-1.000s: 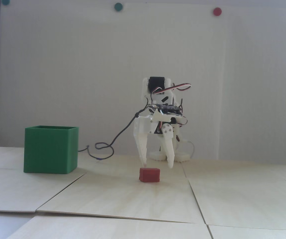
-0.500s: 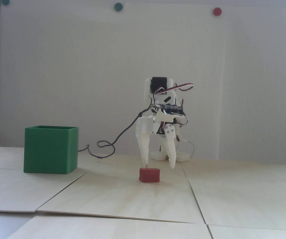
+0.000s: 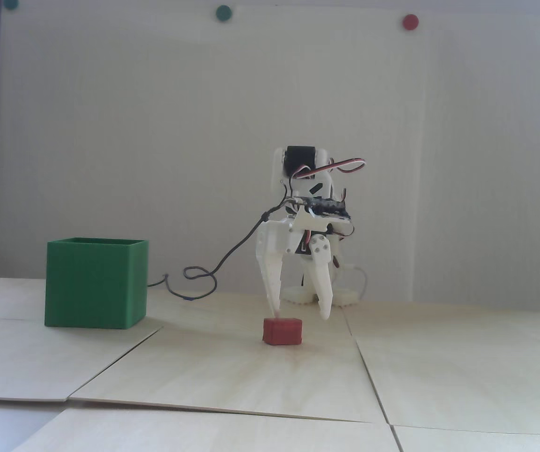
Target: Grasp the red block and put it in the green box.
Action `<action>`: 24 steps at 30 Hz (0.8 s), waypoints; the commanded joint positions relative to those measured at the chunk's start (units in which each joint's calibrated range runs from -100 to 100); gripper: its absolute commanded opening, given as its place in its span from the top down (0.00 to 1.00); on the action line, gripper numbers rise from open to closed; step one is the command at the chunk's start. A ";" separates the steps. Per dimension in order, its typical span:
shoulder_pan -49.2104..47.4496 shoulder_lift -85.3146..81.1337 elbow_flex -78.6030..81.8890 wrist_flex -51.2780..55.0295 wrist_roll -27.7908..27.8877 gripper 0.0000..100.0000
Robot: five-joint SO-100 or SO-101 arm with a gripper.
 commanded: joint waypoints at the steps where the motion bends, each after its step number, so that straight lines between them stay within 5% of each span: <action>1: -0.16 -7.86 -3.64 1.82 -0.50 0.73; 19: 9.01 -11.81 -4.18 1.91 -0.55 0.74; 24: 8.37 -11.81 -4.18 1.91 -9.30 0.73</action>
